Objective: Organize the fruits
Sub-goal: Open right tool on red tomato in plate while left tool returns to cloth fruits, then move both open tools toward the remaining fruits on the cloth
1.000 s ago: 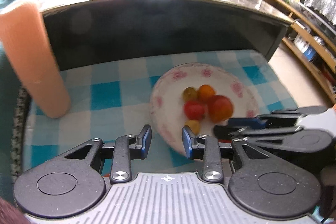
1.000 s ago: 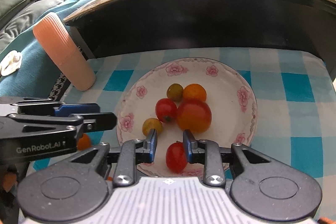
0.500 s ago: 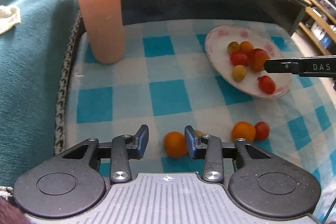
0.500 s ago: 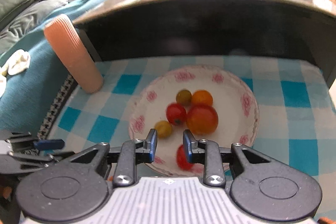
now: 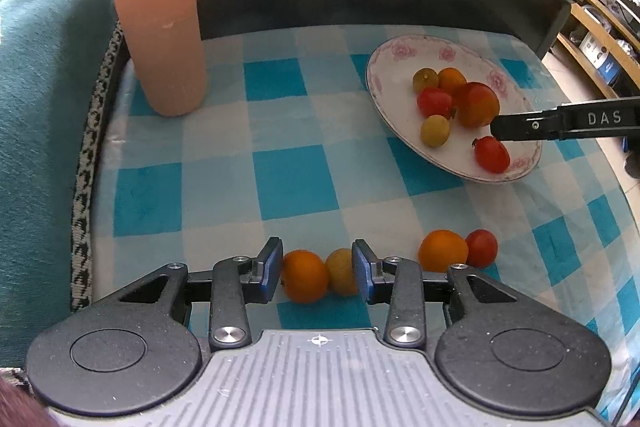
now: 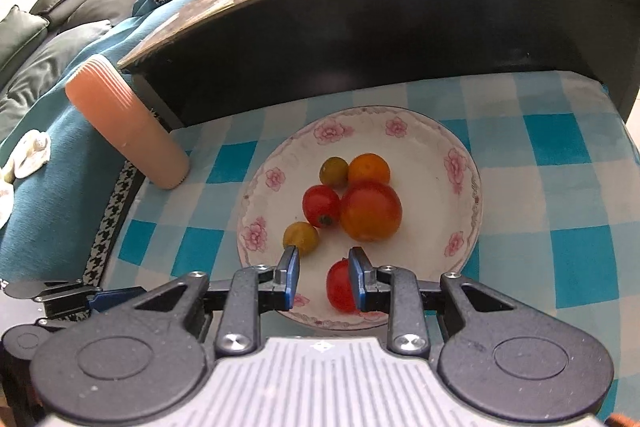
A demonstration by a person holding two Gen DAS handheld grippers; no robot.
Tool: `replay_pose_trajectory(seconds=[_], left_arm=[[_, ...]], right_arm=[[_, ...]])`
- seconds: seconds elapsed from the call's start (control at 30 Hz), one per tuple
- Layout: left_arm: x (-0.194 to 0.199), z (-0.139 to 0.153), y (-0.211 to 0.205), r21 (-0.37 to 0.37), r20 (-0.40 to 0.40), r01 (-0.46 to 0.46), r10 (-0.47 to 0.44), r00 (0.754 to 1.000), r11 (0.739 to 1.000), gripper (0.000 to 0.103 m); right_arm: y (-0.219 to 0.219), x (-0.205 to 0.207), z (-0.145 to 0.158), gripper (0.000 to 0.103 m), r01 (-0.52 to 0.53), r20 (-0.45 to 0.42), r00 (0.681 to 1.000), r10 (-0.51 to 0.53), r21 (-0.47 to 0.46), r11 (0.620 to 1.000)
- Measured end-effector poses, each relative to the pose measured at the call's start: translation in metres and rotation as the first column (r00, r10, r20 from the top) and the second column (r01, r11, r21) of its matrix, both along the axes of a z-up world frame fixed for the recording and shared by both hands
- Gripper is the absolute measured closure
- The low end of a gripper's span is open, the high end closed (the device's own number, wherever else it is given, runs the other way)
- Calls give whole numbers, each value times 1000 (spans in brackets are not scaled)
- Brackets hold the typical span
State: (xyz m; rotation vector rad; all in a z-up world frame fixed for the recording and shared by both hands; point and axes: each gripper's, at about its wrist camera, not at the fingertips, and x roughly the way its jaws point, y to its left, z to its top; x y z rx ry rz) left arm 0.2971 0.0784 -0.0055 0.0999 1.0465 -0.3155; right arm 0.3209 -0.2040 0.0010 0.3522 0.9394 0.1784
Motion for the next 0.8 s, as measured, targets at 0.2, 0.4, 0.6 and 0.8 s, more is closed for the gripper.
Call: replay_pose_trajectory(seconds=[0.2,0.4,0.6,0.8], left_arm=[[0,2,1,-11,-3,-4,4,1000,1000,55],[-2,5,2,-17,1,-7,7,1000,1000,52],[-3,9,5,-12,13,-16,16,1000,1000,51],[-4,8,11,-11,8,-19,19,1000,1000,49]], right_arm=[[2,-4,5,62,3,-2,1000,-3,-16,1000],[17,-20,14,62,-41,6,999,41,-17,999],[36,-32,16,62,-88,-3,996,88,-10,996],[43,-44,8,62,-107,-32,994,107,-20,994]])
